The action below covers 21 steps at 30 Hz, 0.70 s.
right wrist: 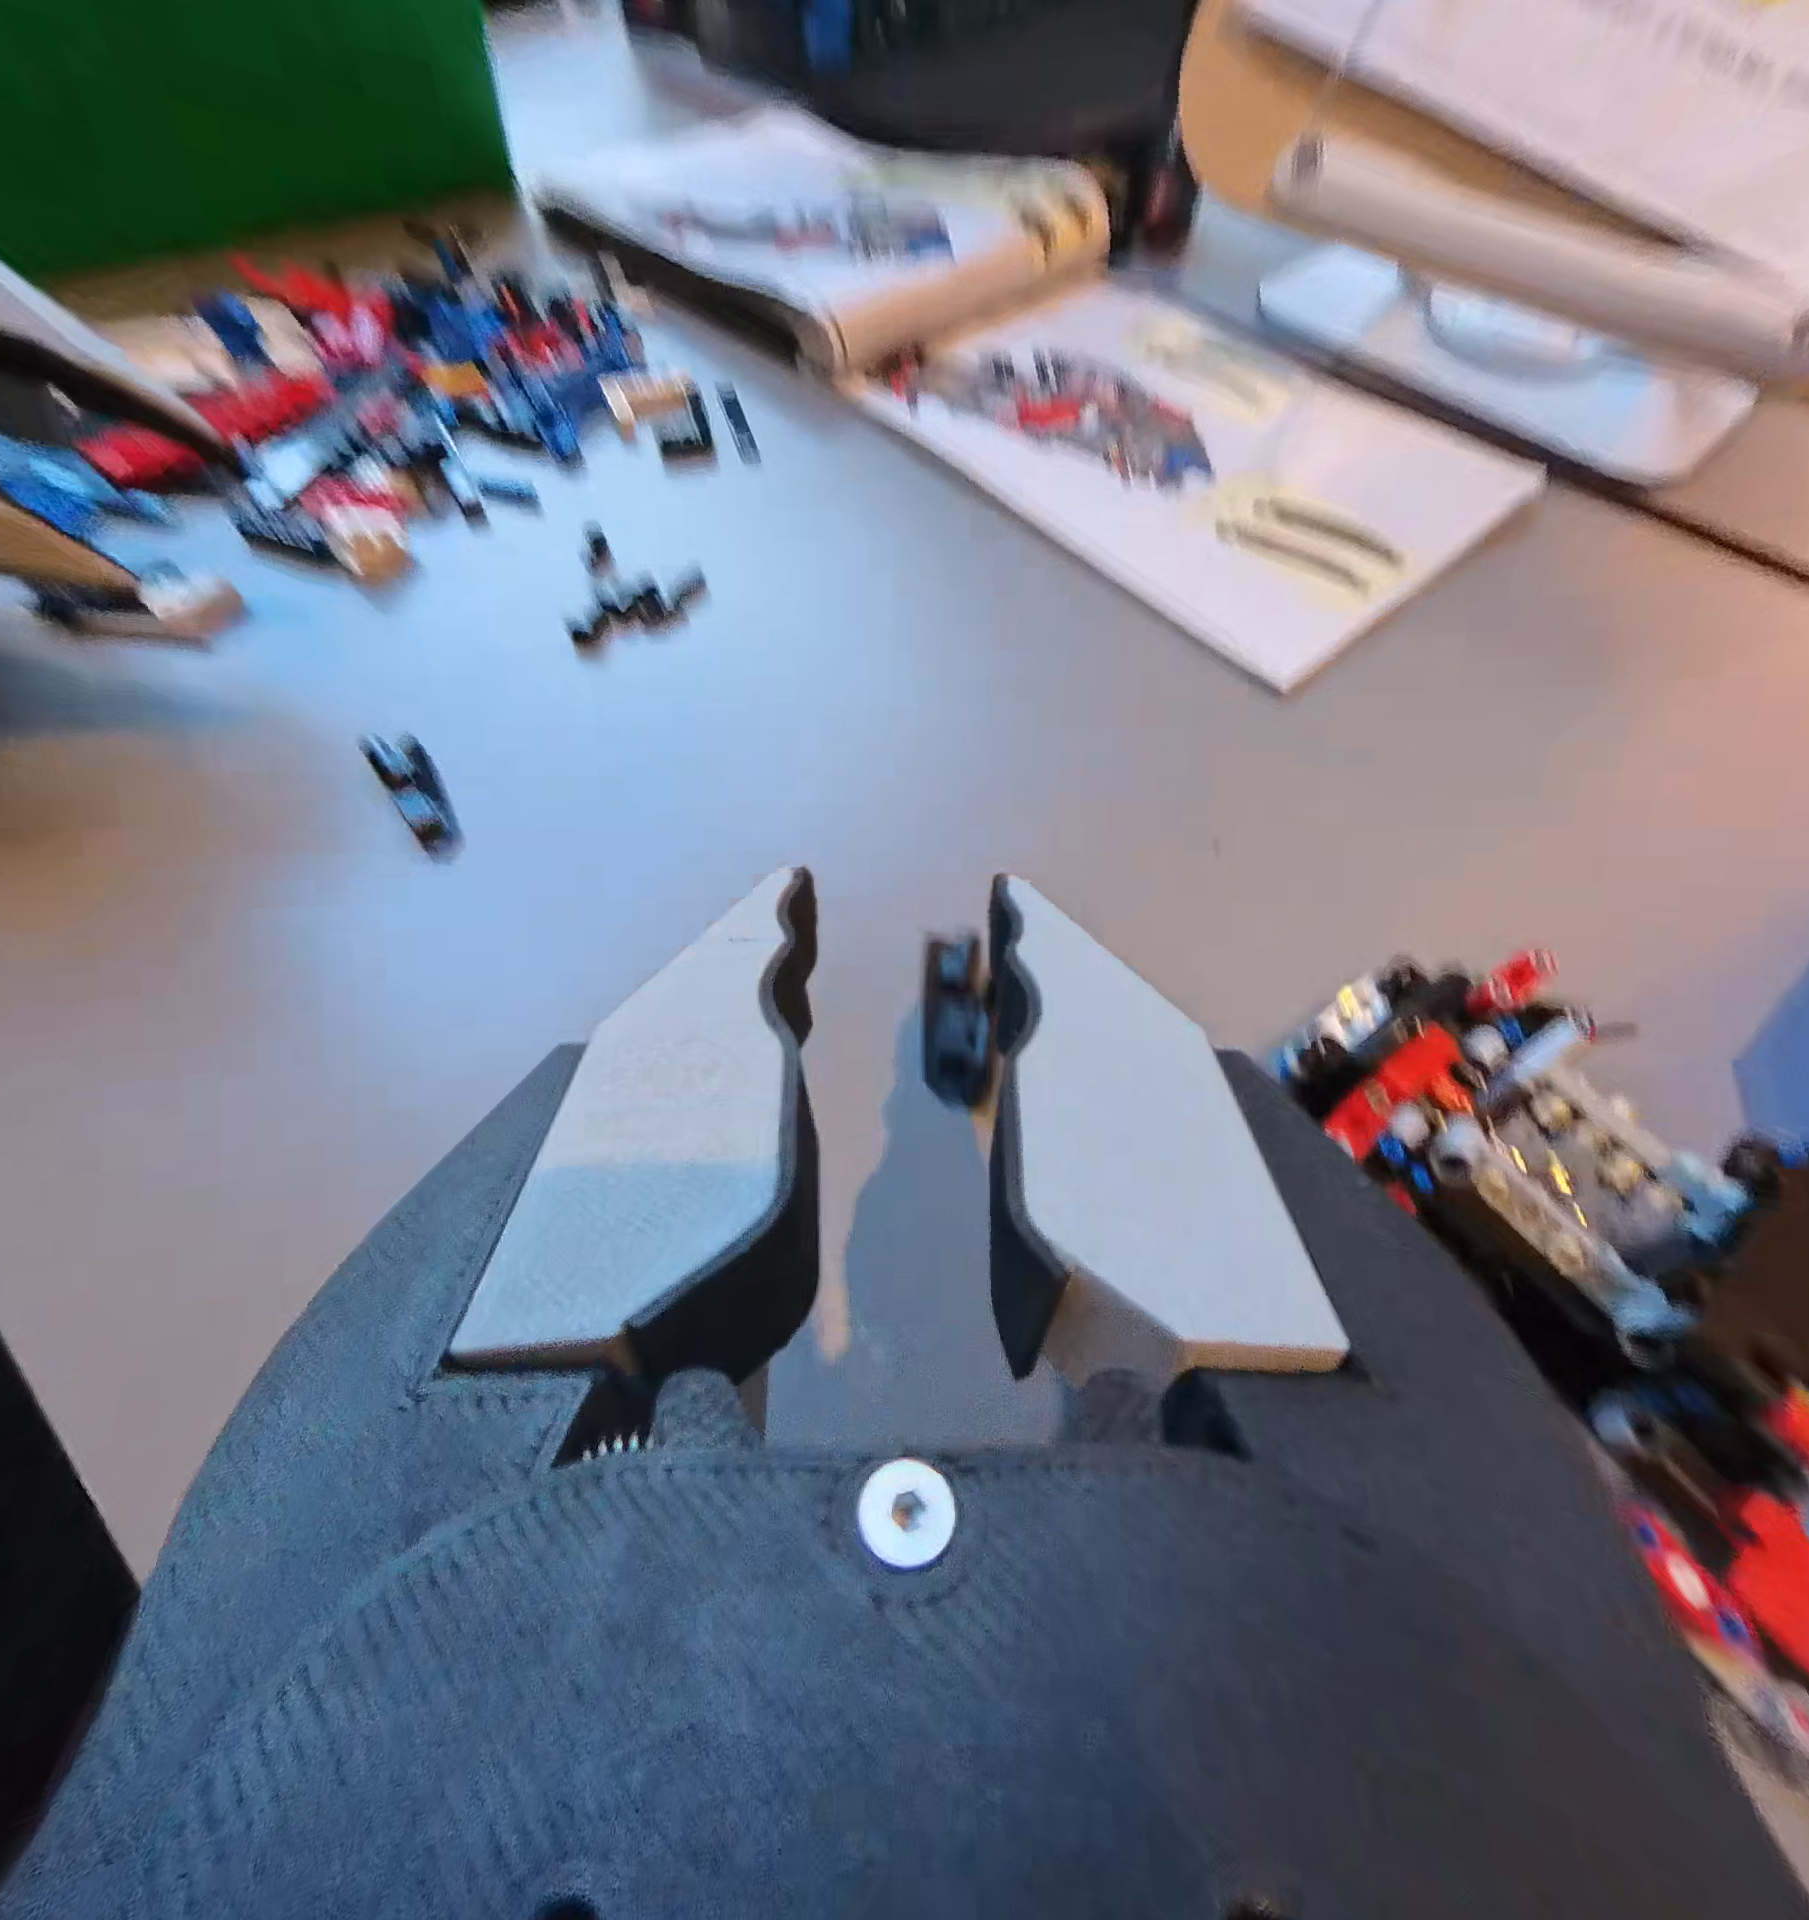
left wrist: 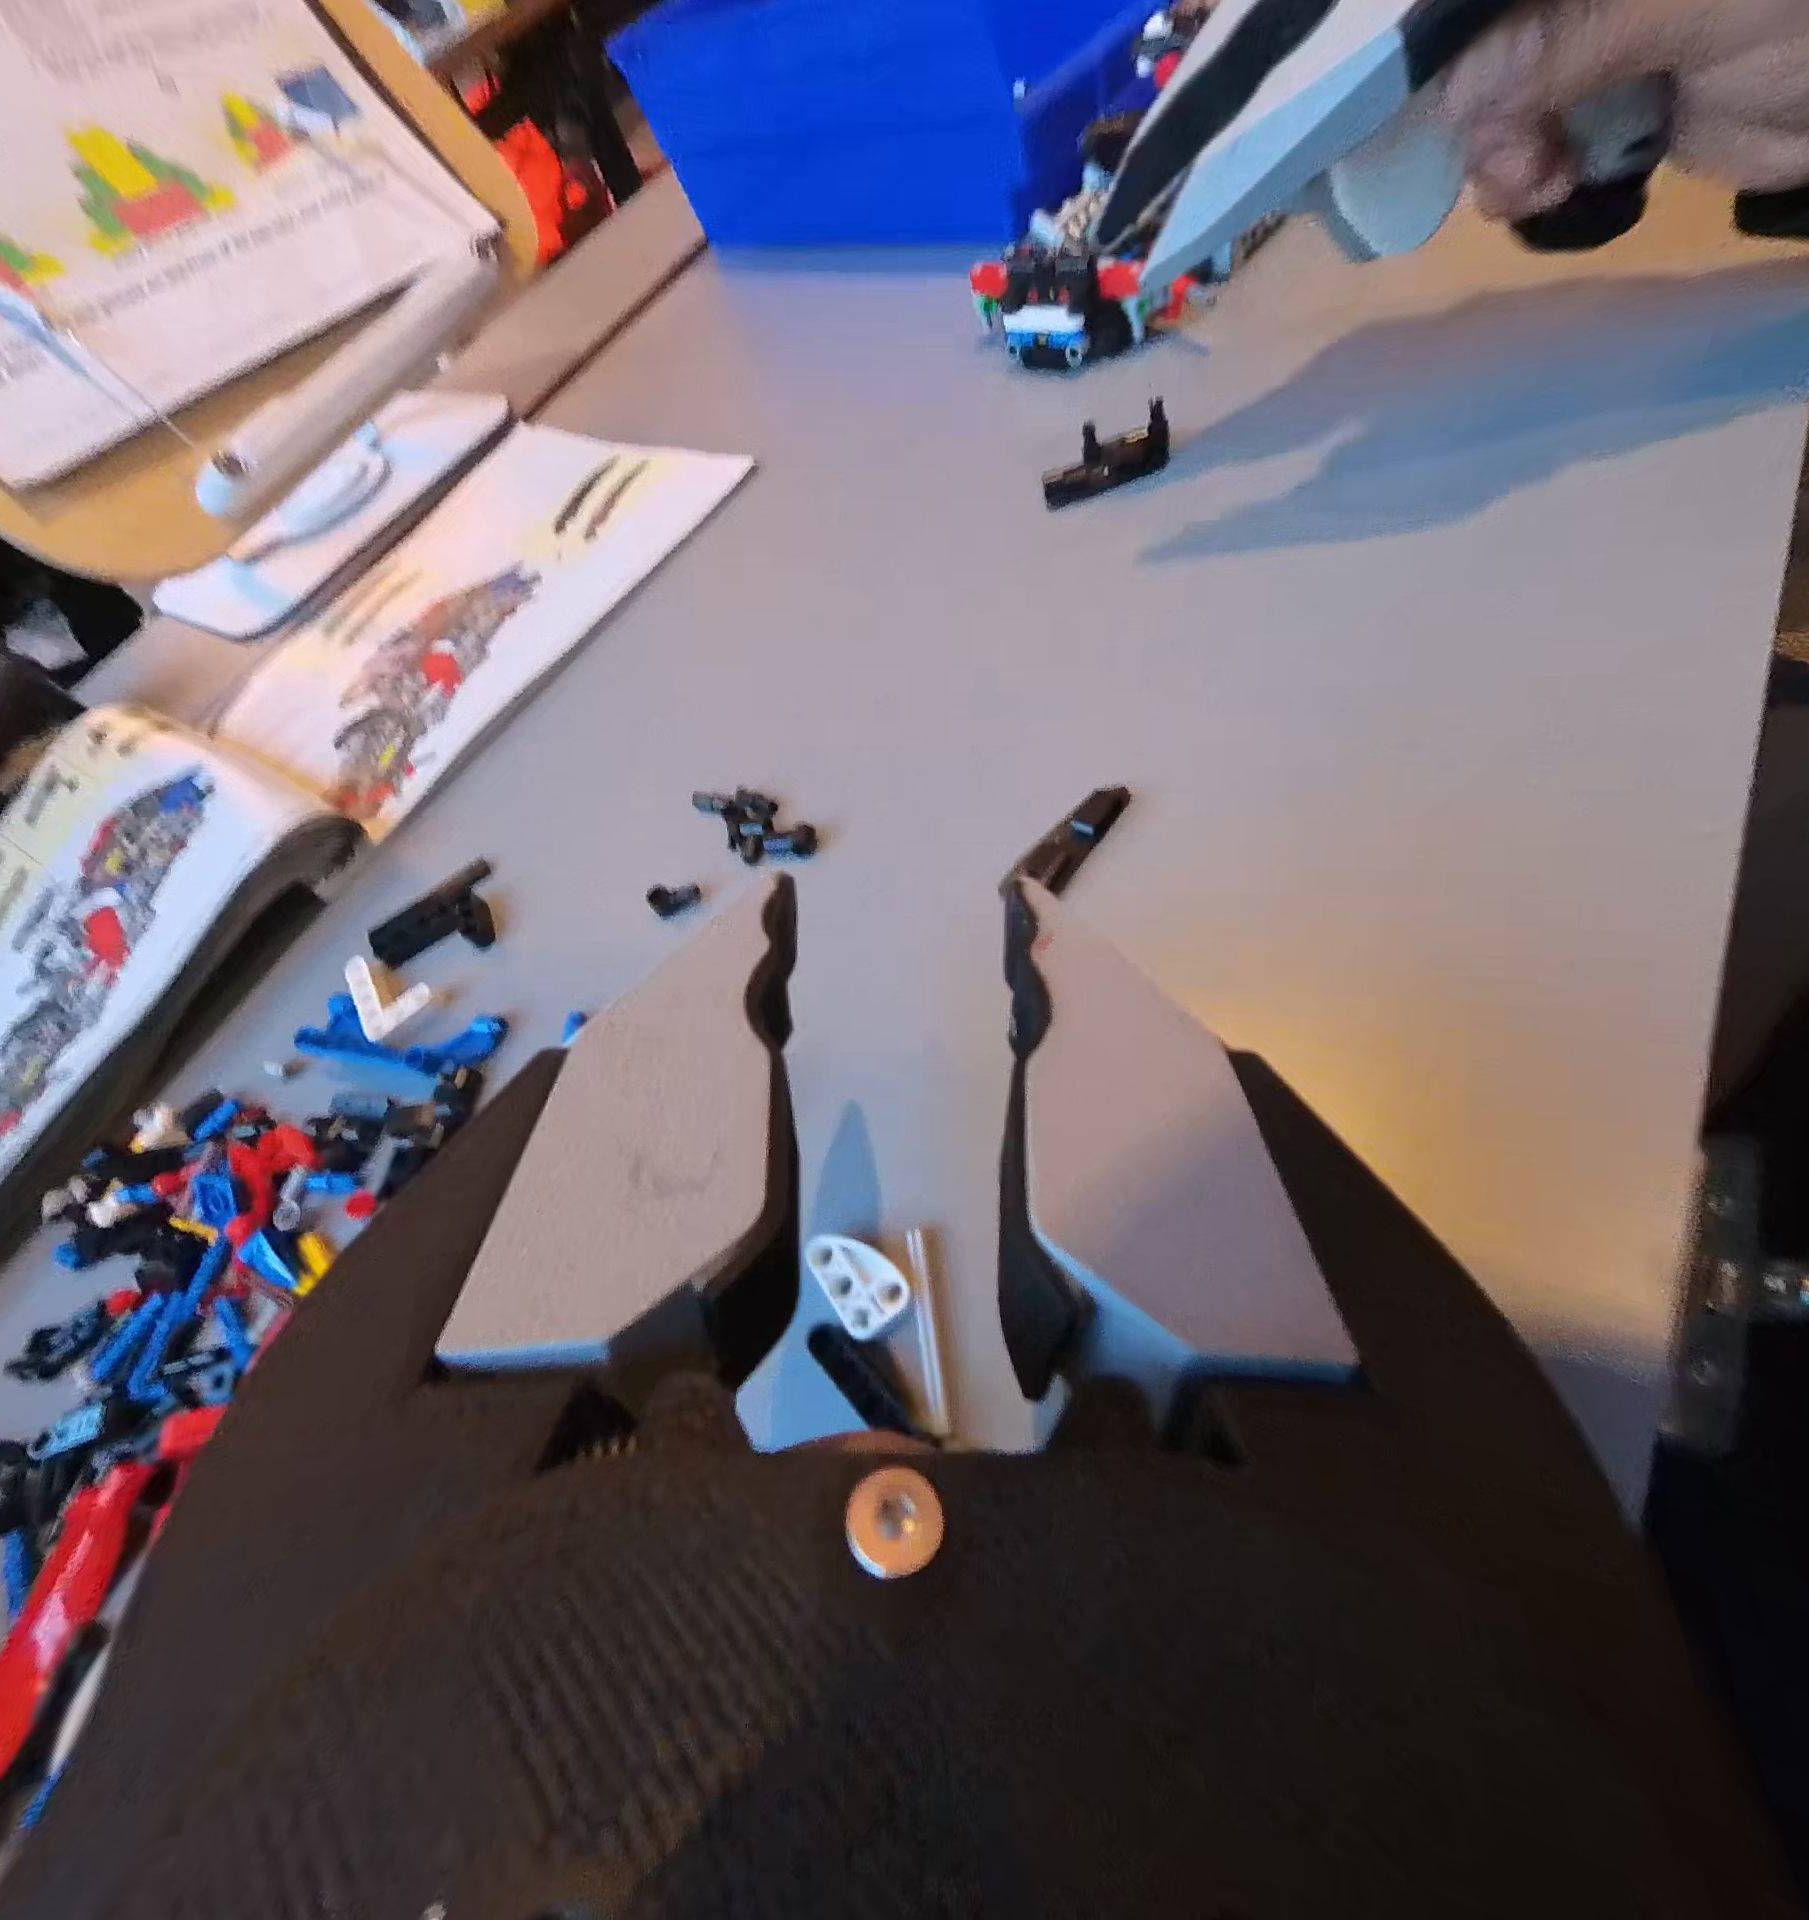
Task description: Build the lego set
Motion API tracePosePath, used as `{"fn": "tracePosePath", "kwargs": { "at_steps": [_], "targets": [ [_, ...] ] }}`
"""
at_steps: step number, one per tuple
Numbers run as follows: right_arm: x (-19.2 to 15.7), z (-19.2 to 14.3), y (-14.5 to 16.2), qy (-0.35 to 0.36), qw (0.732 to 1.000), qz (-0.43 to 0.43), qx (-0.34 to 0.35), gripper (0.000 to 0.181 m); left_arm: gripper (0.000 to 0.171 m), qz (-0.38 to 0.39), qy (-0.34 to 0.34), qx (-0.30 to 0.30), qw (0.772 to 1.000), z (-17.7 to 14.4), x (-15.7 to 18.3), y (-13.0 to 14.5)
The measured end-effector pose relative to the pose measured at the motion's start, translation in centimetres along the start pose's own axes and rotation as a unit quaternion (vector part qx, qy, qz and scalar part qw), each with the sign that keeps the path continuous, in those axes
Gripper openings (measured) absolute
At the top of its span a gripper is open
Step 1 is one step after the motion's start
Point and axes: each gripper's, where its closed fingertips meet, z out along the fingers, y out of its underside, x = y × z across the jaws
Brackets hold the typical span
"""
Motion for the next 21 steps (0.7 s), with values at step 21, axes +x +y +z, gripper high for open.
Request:
{"fn": "tracePosePath", "kwargs": {
  "at_steps": [21],
  "targets": [
    [-3.8, 8.7, -5.0, -0.087, 0.991, -0.019, 0.098, 0.039, 0.025, -0.012, -0.021, 0.133, 0.991, 1.9, -4.1, -3.6]
  ]
}}
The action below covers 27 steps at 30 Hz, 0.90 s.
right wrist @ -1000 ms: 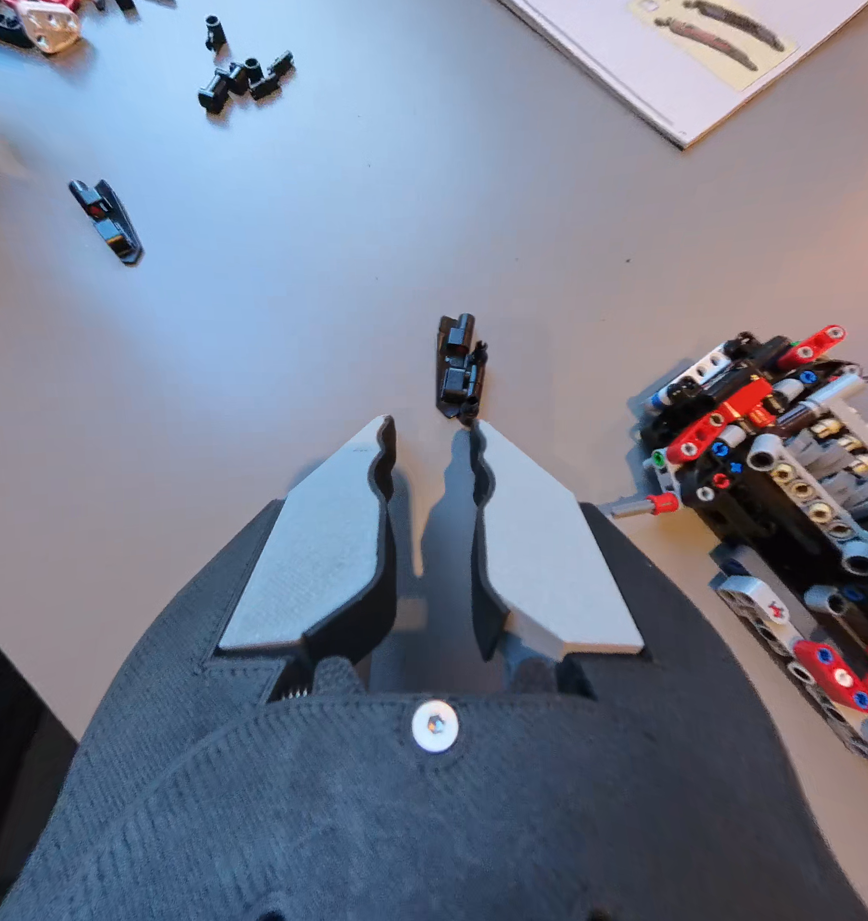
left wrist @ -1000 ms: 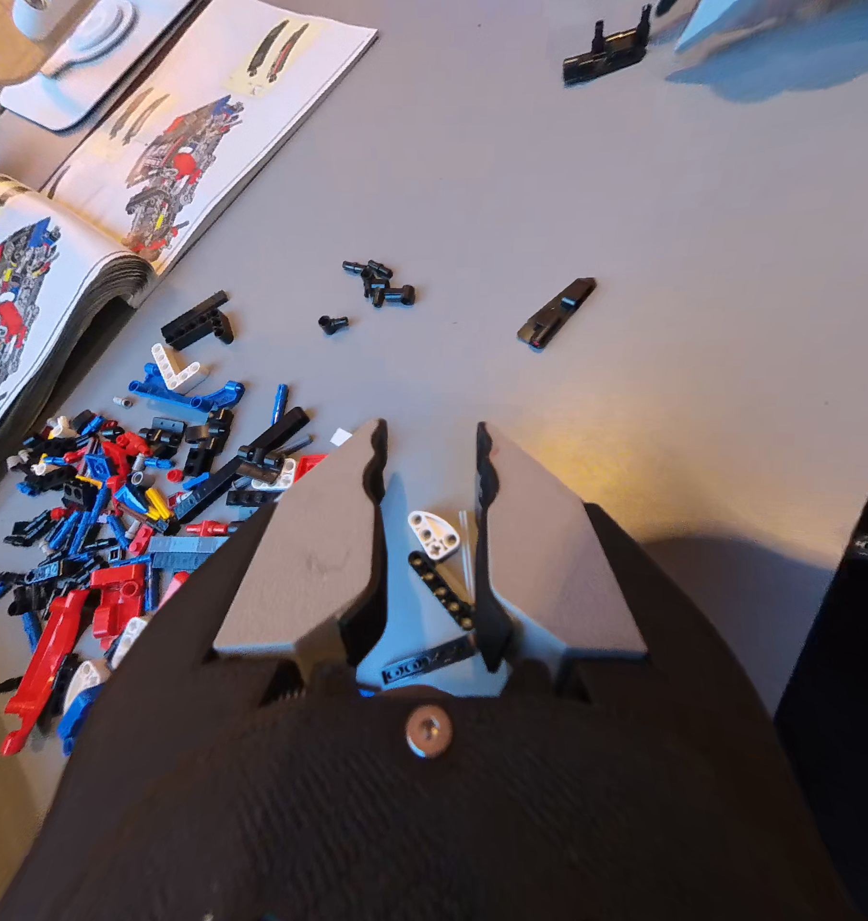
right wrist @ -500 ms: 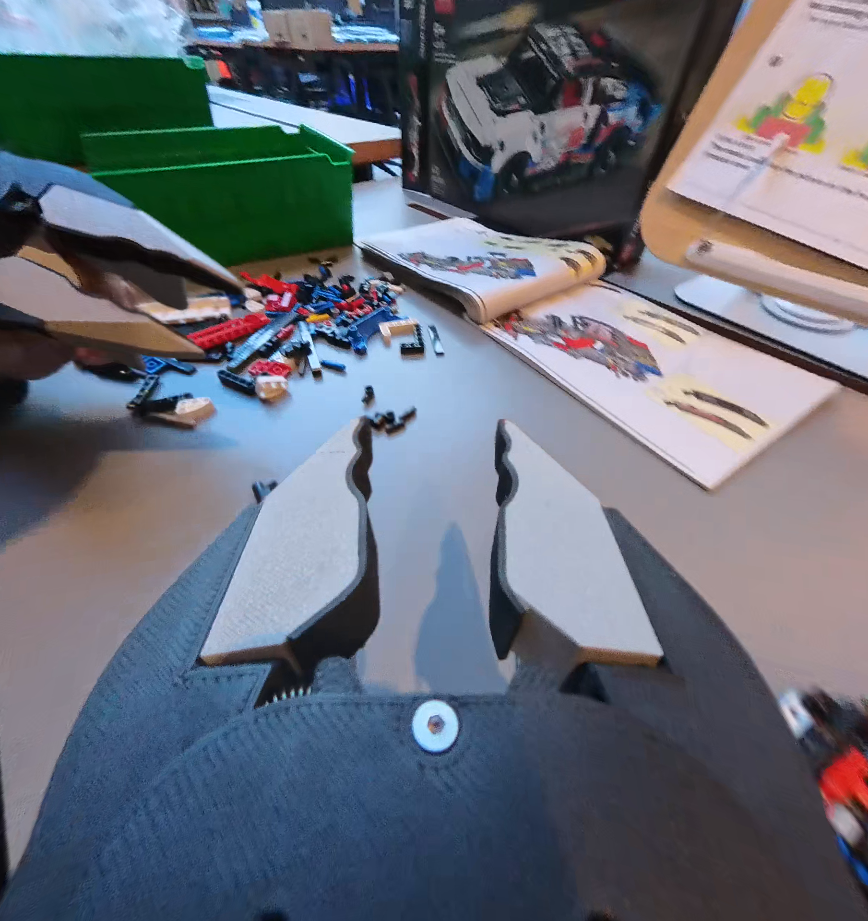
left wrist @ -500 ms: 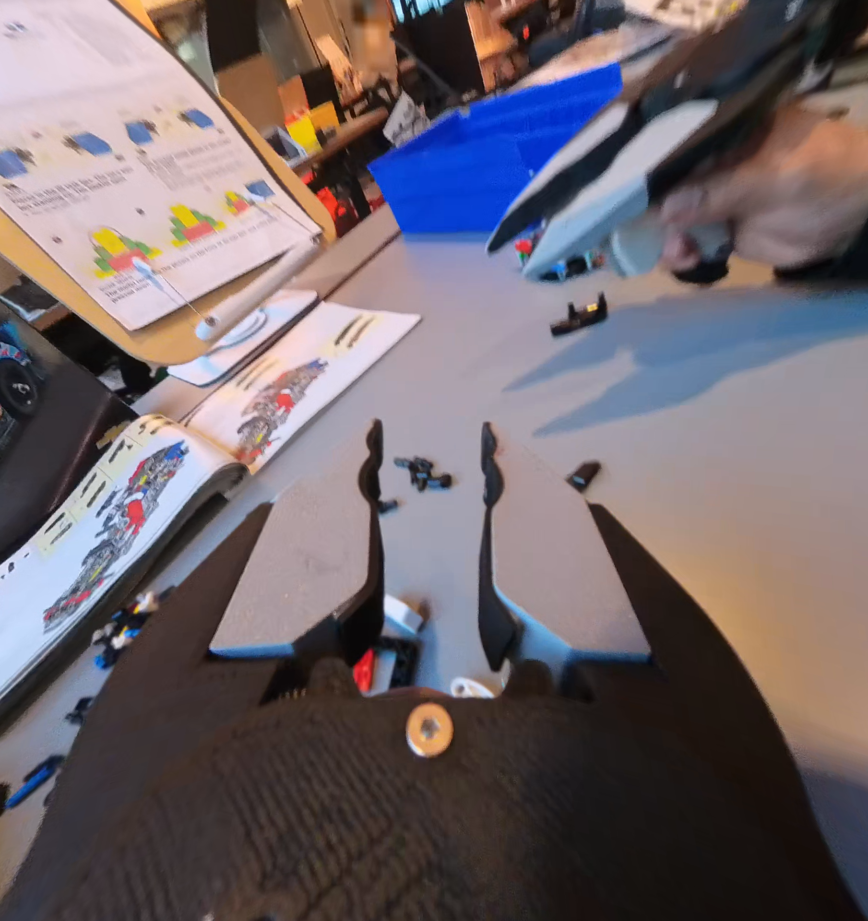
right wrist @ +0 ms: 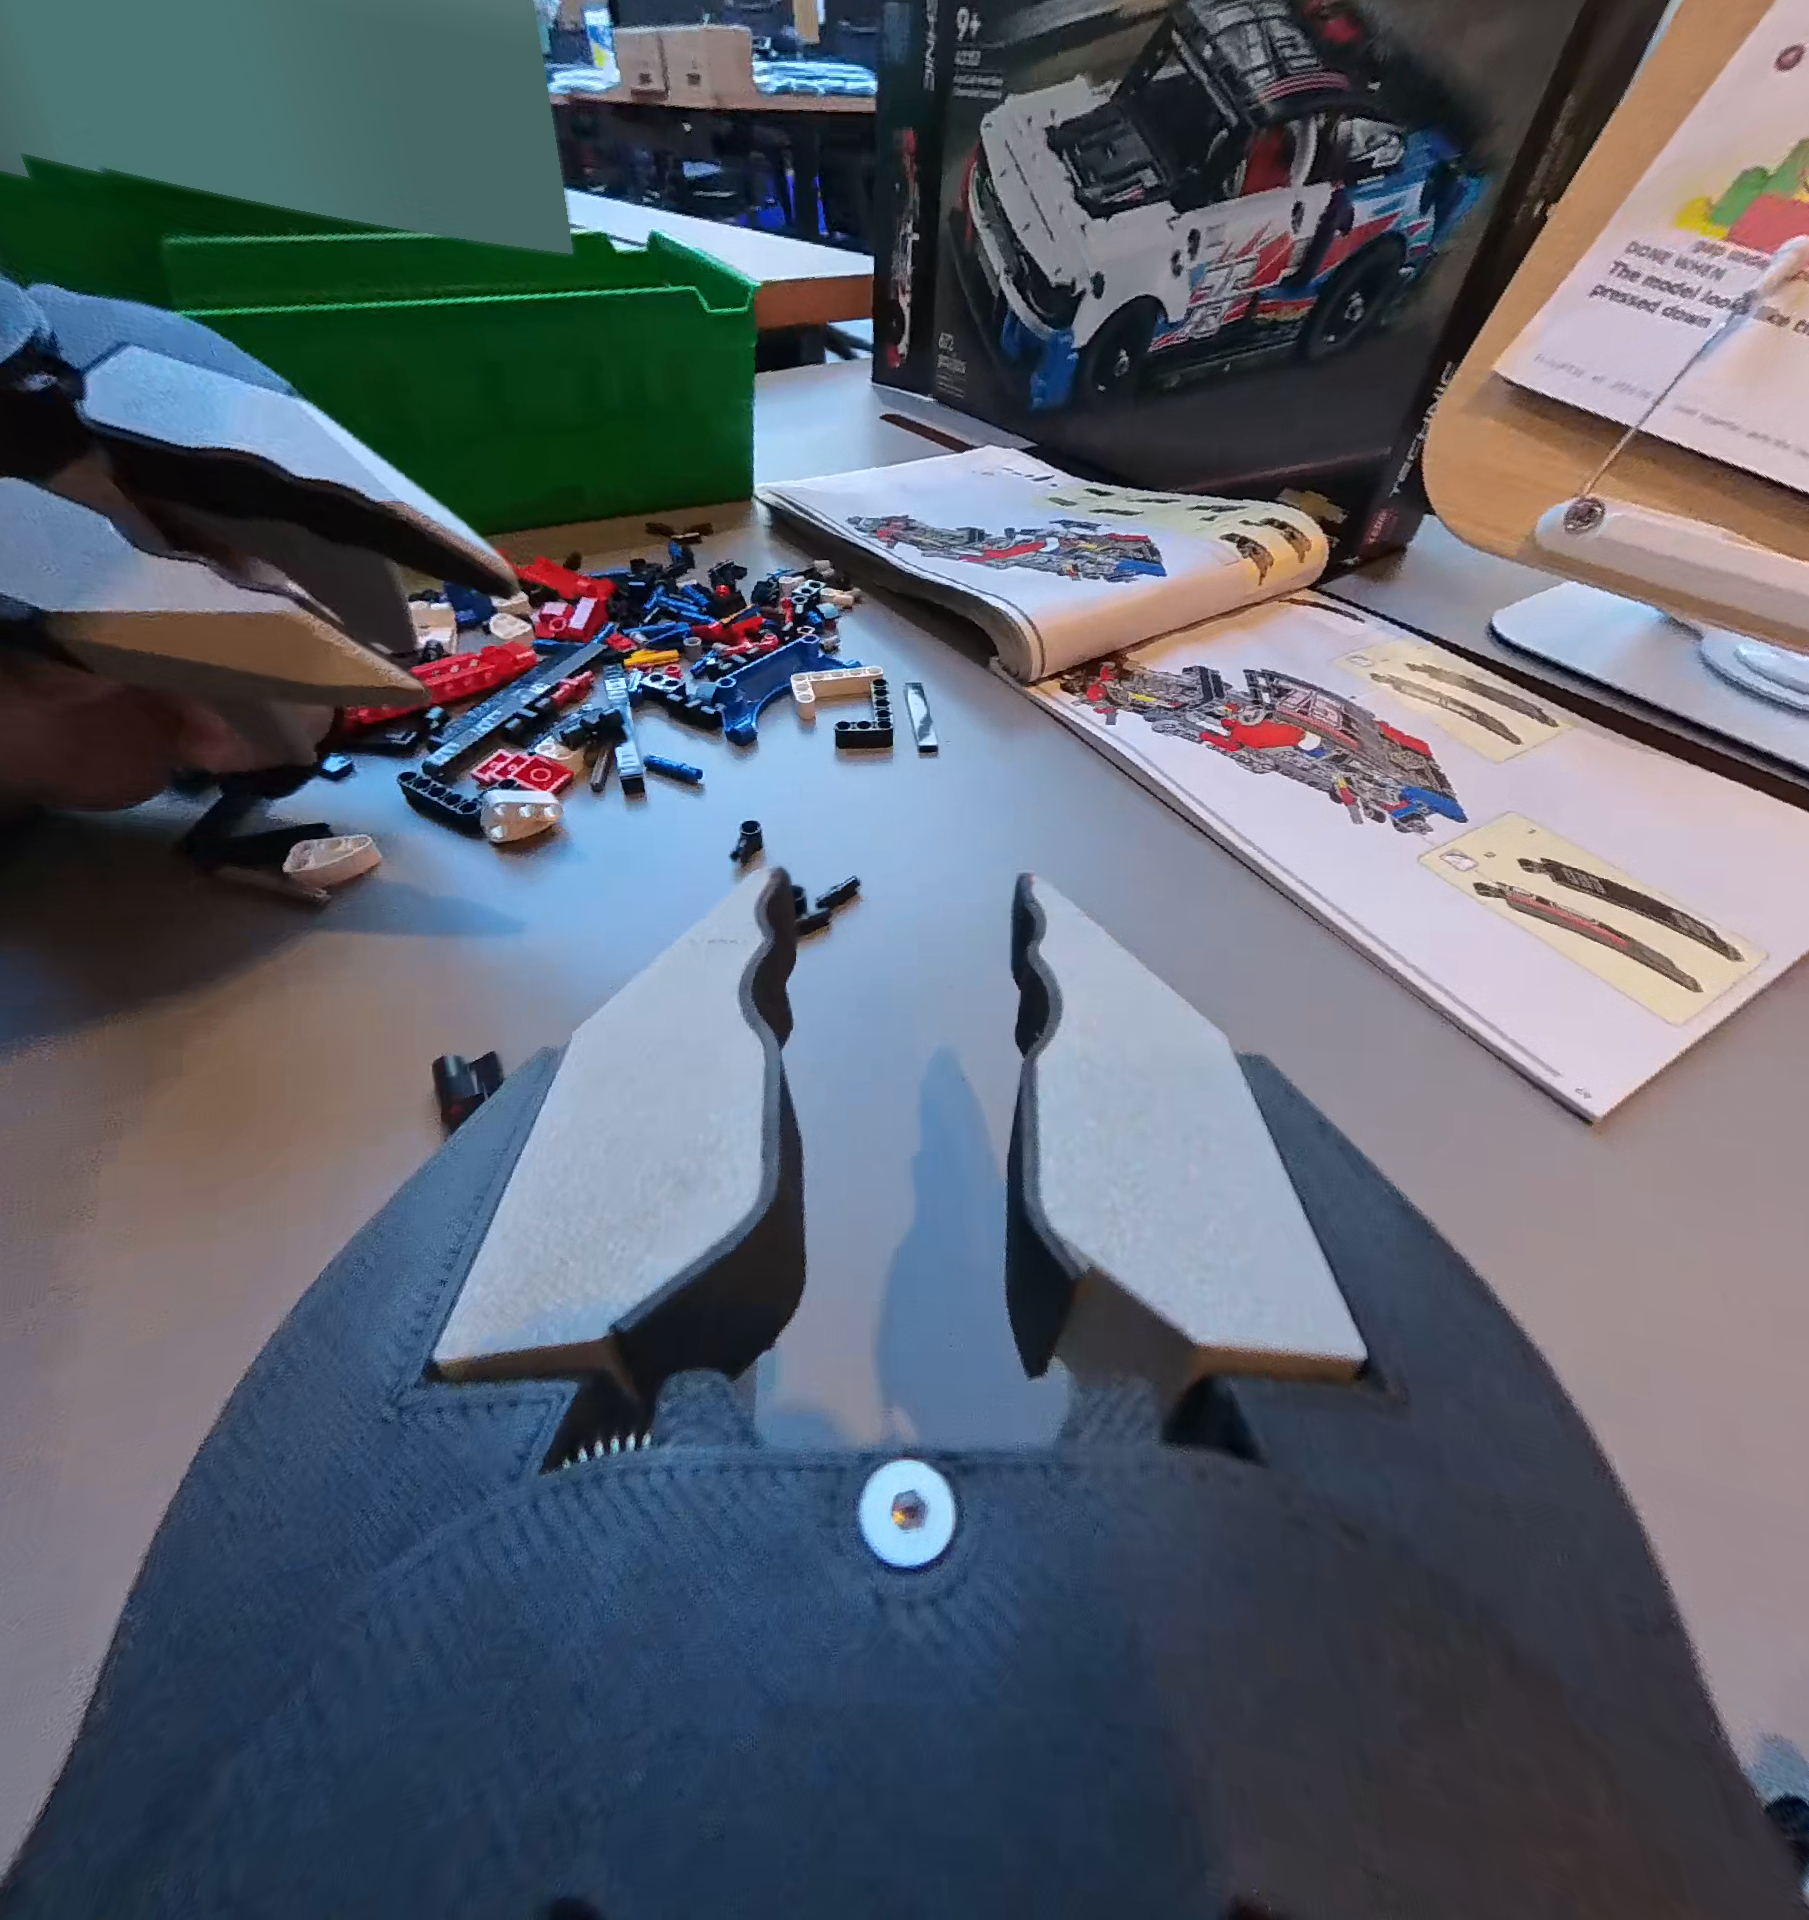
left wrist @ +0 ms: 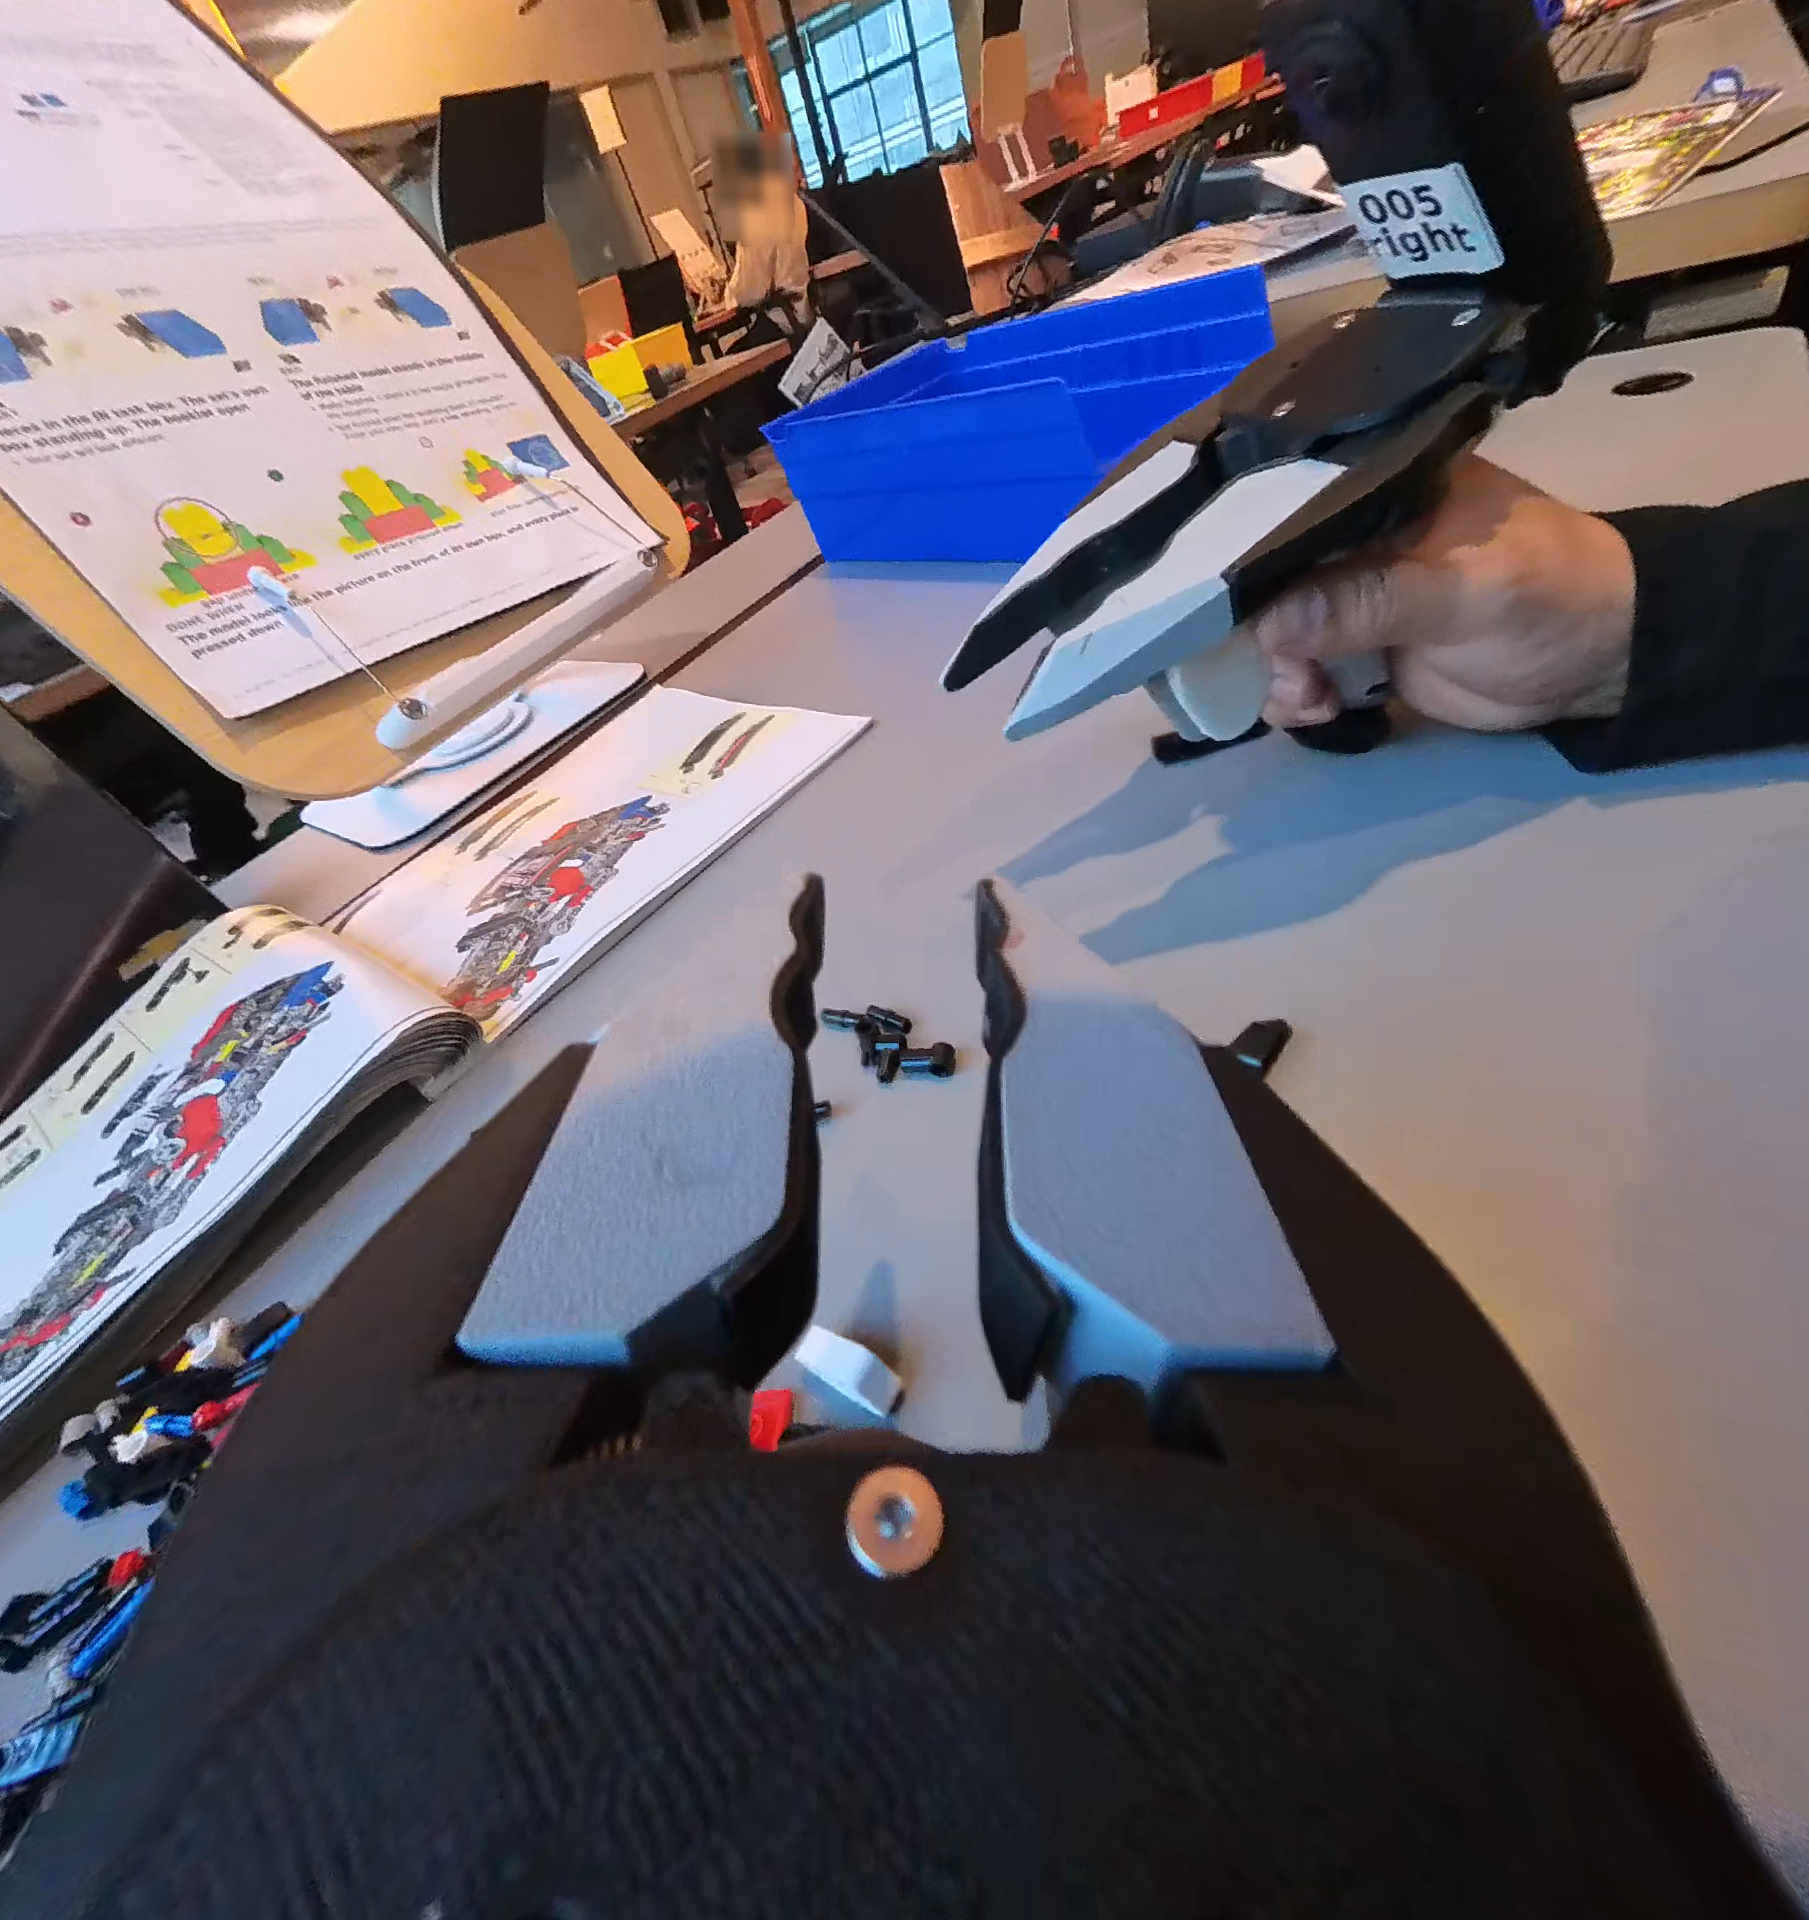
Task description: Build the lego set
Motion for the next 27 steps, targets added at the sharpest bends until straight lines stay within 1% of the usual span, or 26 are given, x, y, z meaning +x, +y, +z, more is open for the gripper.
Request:
{"fn": "tracePosePath", "kwargs": {
  "at_steps": [3, 6, 7, 8, 9, 11, 12, 13, 15, 17, 19, 21, 22, 25, 26, 27],
  "targets": [
    [0.5, 0.4, -0.2, 0.000, 1.000, 0.014, -0.002, 0.041, 0.026, -0.015, -0.001, 0.008, 1.000, -0.3, -0.3, -0.3],
    [1.2, 1.7, -0.4, 0.003, 1.000, 0.009, -0.020, 0.047, 0.025, -0.031, -0.029, -0.017, 0.999, -0.9, -1.8, -0.6],
    [1.4, 2.1, -0.8, 0.002, 1.000, 0.006, -0.019, 0.047, 0.026, -0.036, -0.044, -0.035, 0.998, -1.2, -2.8, -0.6],
    [1.4, 2.5, -1.2, -0.001, 1.000, 0.006, -0.014, 0.047, 0.031, -0.042, -0.059, -0.066, 0.995, -1.5, -4.1, -0.3],
    [1.4, 2.8, -1.6, -0.005, 1.000, 0.006, -0.008, 0.047, 0.041, -0.055, -0.067, -0.114, 0.990, -1.8, -5.6, 0.6],
    [1.2, 3.3, -2.2, -0.013, 1.000, 0.008, 0.003, 0.047, 0.066, -0.101, -0.074, -0.200, 0.972, -2.6, -8.7, 2.4],
    [1.0, 3.4, -2.3, -0.019, 1.000, 0.011, 0.006, 0.047, 0.075, -0.128, -0.084, -0.230, 0.961, -3.1, -10.7, 3.1],
    [0.7, 3.5, -2.2, -0.027, 1.000, 0.014, 0.007, 0.047, 0.079, -0.150, -0.098, -0.250, 0.951, -3.6, -12.9, 3.7],
    [0.1, 3.4, -2.0, -0.039, 0.999, 0.018, 0.007, 0.048, 0.088, -0.181, -0.139, -0.266, 0.937, -3.9, -17.9, 4.8],
    [-0.3, 3.0, -1.8, -0.047, 0.999, 0.019, 0.008, 0.047, 0.089, -0.225, -0.171, -0.288, 0.915, -3.6, -22.5, 6.9],
    [-0.4, 2.5, -1.7, -0.050, 0.999, 0.020, 0.011, 0.046, 0.087, -0.273, -0.182, -0.324, 0.887, -2.9, -25.6, 9.8],
    [-0.4, 2.0, -1.9, -0.053, 0.998, 0.029, 0.021, 0.046, 0.087, -0.310, -0.189, -0.370, 0.855, -2.3, -26.9, 12.7],
    [-0.4, 1.9, -2.1, -0.056, 0.998, 0.034, 0.025, 0.046, 0.087, -0.315, -0.187, -0.393, 0.844, -2.0, -27.1, 13.9],
    [-0.5, 1.7, -2.1, -0.062, 0.997, 0.041, 0.028, 0.046, 0.089, -0.329, -0.173, -0.442, 0.816, -1.2, -26.6, 16.8],
    [-0.6, 1.6, -2.2, -0.063, 0.997, 0.039, 0.029, 0.046, 0.090, -0.332, -0.164, -0.452, 0.811, -0.9, -26.1, 17.4],
    [-0.7, 1.6, -2.2, -0.063, 0.997, 0.035, 0.029, 0.046, 0.091, -0.324, -0.166, -0.458, 0.811, -0.6, -26.1, 17.7]
  ]
}}
